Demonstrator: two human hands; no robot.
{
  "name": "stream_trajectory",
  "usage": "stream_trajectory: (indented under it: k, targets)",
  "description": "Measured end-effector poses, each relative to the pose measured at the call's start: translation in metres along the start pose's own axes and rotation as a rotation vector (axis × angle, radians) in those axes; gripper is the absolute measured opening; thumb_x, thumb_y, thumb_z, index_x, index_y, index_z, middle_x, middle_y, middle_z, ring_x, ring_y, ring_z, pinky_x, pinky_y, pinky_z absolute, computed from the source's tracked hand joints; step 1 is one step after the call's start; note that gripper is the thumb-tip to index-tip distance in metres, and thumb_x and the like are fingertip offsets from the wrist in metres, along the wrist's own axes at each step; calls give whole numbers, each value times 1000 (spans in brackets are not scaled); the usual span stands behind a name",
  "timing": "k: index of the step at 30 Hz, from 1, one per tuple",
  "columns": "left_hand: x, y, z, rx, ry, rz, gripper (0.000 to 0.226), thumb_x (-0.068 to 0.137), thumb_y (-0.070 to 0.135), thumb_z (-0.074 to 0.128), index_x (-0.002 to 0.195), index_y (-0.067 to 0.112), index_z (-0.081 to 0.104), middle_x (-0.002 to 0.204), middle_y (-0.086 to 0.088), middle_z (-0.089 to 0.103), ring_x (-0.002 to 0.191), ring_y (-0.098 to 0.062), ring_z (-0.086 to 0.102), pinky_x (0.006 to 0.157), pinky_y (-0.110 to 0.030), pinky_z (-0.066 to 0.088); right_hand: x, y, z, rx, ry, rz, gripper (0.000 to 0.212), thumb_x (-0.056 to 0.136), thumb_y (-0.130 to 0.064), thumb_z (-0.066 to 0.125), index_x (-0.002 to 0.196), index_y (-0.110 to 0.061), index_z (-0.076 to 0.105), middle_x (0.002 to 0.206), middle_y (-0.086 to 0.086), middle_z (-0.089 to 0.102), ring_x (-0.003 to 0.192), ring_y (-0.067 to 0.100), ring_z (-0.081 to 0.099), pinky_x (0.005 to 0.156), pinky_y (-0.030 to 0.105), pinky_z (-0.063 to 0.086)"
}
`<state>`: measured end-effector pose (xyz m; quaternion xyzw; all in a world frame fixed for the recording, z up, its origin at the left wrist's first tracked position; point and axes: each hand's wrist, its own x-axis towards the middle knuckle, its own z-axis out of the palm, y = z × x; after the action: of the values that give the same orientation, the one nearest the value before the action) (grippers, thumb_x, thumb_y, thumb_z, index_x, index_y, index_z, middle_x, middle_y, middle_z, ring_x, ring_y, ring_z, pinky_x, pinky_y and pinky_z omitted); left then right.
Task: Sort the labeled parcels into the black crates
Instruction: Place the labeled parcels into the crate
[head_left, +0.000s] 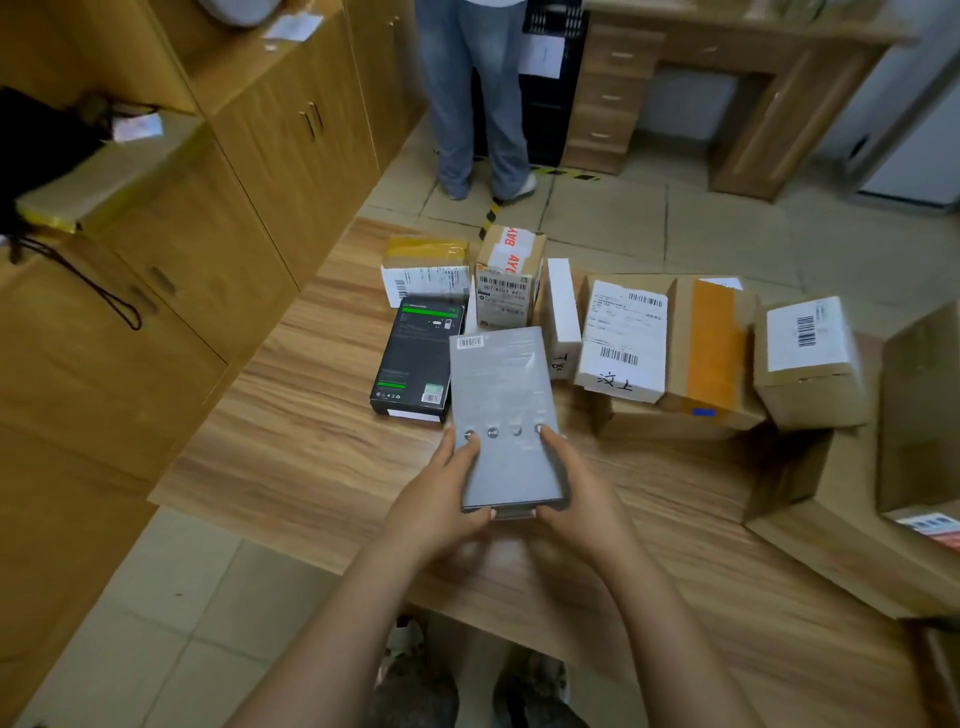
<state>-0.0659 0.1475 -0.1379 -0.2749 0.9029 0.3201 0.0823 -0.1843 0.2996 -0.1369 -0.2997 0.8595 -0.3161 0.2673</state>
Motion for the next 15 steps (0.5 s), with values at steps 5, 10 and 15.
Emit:
stream_trajectory:
  k: [5,10,15]
  targets:
    - [-2,-23,-17,-24,-15,36,92,76,46,75,148,23,22,159,-1,19,140,-19,32,105,-33,39,-6,-21,11,52,87,-35,94,74,-15,80,148,-38,28,146,-5,44,128,13,45,95,24,41]
    - [-5,-40,-34,39,-10,114,111,74,56,74,153,36,-2,162,-2,-11,149,-20,-9,119,-38,12,-10,-39,38,209,118,-69,91,73,-10,82,146,-36,34,153,-12,28,138,3,27,109,19,34]
    - [-9,-44,-53,93,-98,238,100,84,35,71,144,58,-5,162,4,-8,147,-22,16,112,-39,31,-17,-46,65,434,92,21,87,79,7,71,140,-46,38,160,-11,3,137,1,19,90,6,41]
